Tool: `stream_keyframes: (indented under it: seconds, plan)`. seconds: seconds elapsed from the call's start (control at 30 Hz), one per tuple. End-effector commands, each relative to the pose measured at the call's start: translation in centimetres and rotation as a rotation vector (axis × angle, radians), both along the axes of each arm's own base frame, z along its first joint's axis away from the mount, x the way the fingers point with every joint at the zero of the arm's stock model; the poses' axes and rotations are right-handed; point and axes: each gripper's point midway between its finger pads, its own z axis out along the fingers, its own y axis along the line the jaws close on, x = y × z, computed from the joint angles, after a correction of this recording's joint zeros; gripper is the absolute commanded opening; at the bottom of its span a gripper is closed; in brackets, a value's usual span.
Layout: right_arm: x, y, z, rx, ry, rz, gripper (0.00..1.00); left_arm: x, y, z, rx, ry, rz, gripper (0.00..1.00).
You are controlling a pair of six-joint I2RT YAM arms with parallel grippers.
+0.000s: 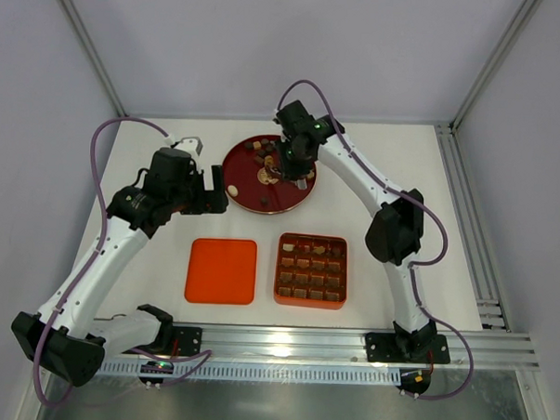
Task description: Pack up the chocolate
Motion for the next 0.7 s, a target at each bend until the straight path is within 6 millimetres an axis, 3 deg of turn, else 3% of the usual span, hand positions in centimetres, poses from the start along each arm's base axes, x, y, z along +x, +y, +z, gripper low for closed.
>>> stream_keyframes:
  seconds: [0.0,0.27,0.33,0.37,0.43,0.47,0.5,0.67]
  plan:
    - [-0.6,-0.2,4.6,0.067,-0.076,-0.008,0.28,0.0,0.0,1.4,-0.017,-0.045,-0.002,1.00]
    - [-2.7,-1.5,6.9,0.094,-0.083,-0.013,0.28,0.0,-0.1,1.2,-0.022,-0.046,-0.002,1.00]
    - [-3.7,-2.0,6.6,0.089,-0.068,-0.014,0.28,0.0,-0.1,1.1,-0.024,-0.043,-0.002,1.00]
    - [-4.2,-2.4,7.6,0.102,-0.084,-0.015,0.28,0.1,-0.2,1.0,-0.024,-0.042,-0.001,1.00]
    - [-5.1,-2.8,7.0,0.096,-0.064,-0.016,0.28,0.2,-0.2,1.0,-0.027,-0.041,-0.003,1.00]
    - [-5.7,-3.1,7.9,0.112,-0.080,-0.016,0.28,0.2,-0.4,0.9,-0.028,-0.037,-0.006,1.00]
    - [-6.2,-3.4,7.3,0.100,-0.065,-0.015,0.28,0.3,-0.4,0.9,-0.030,-0.038,-0.006,1.00]
    - [-8.1,-4.0,7.8,0.119,-0.061,-0.013,0.28,0.4,-0.5,0.6,-0.033,-0.033,-0.003,1.00]
